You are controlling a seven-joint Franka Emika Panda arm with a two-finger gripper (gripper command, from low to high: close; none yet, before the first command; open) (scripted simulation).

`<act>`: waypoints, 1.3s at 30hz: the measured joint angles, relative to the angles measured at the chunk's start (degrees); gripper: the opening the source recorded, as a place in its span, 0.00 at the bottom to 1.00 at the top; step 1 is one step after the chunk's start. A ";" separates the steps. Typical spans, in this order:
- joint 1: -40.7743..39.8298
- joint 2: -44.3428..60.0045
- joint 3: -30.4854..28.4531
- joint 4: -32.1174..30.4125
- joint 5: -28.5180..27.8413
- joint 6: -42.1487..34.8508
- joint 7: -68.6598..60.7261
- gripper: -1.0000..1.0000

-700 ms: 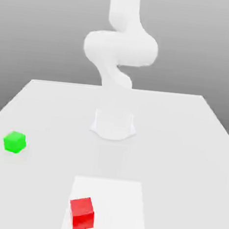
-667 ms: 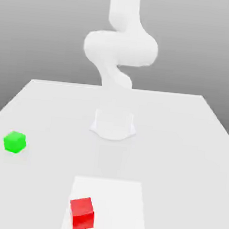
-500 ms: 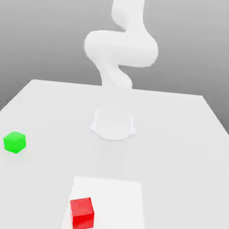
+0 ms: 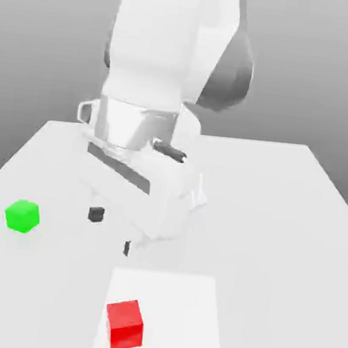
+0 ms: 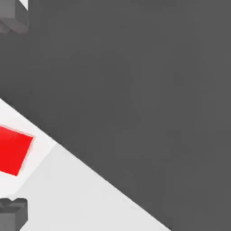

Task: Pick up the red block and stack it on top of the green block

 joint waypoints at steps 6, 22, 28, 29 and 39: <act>0.00 10.31 -0.36 -2.41 4.59 5.60 8.55 0.50; 1.21 13.31 -1.73 -2.27 4.52 8.04 9.70 0.00; -8.20 4.85 -9.93 -7.90 6.18 4.51 8.60 0.00; -12.68 3.35 -12.14 -9.20 6.14 4.25 8.65 0.00; -32.02 -3.33 -23.14 -18.55 9.26 7.92 6.63 0.00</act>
